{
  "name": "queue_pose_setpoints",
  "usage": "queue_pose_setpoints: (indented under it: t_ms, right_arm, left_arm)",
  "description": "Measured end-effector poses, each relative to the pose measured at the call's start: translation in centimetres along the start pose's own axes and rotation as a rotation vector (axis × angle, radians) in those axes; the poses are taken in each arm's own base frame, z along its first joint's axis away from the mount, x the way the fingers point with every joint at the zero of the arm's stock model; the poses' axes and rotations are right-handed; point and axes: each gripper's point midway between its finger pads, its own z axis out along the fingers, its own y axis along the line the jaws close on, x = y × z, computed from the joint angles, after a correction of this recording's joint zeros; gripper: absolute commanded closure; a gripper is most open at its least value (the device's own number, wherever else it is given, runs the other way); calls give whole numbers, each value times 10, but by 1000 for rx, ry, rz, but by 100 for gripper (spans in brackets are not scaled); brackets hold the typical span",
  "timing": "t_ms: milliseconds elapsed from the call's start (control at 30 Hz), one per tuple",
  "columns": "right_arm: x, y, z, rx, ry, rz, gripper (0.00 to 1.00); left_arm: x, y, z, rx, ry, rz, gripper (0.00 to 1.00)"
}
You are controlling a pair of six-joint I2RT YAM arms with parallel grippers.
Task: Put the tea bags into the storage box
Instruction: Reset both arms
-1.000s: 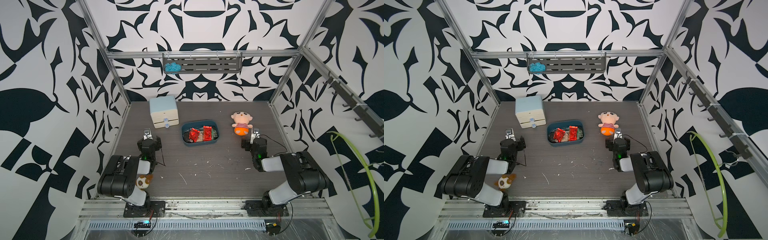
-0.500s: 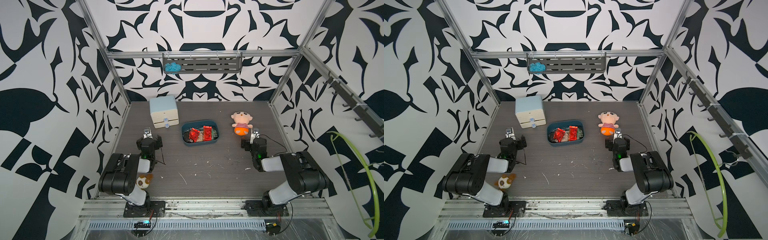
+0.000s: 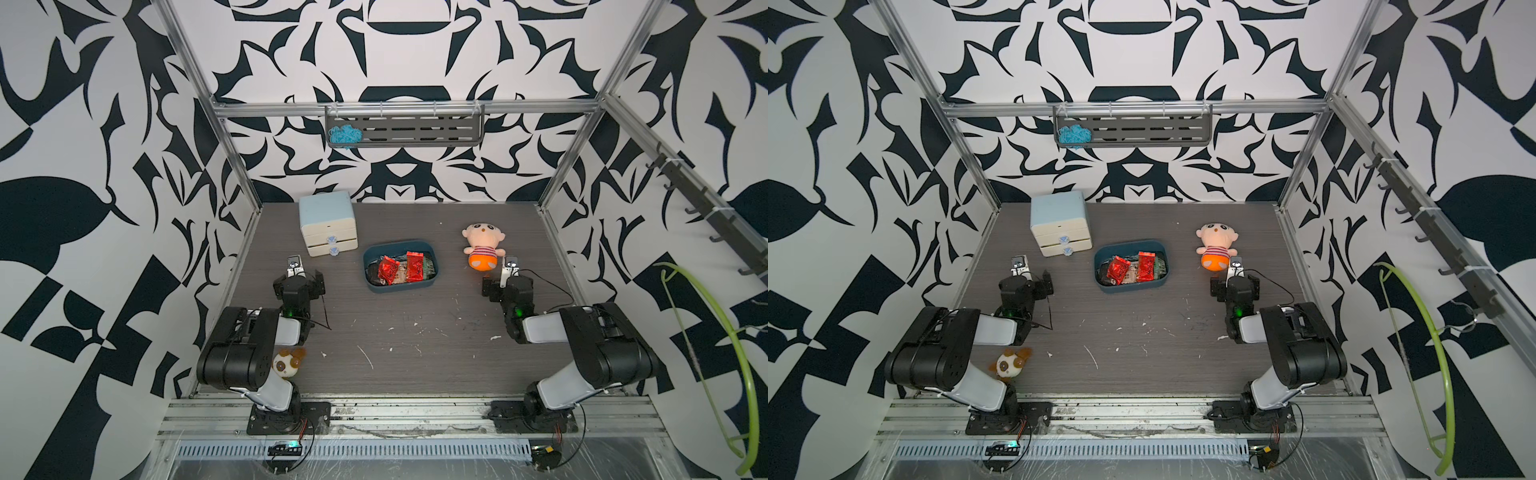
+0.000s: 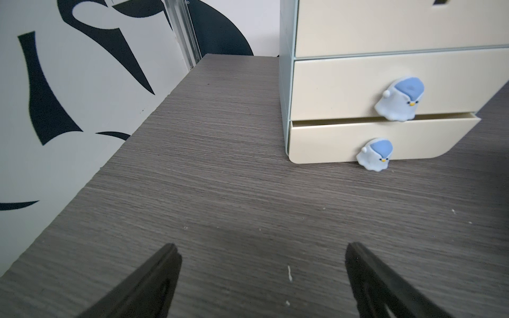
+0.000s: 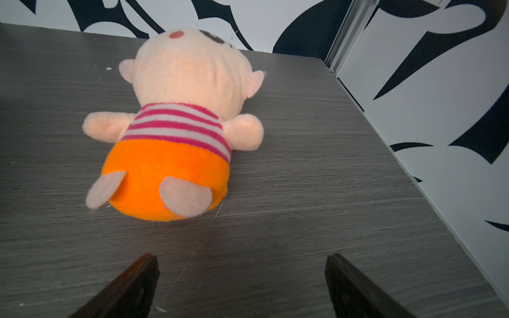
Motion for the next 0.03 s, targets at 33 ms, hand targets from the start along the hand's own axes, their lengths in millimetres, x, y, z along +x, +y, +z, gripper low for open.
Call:
queue_pose_setpoints:
  t_ms: [33]
  right_arm:
    - [0, -1, 0, 1, 1, 1, 1]
  left_arm:
    - [0, 0, 0, 0, 0, 0, 0]
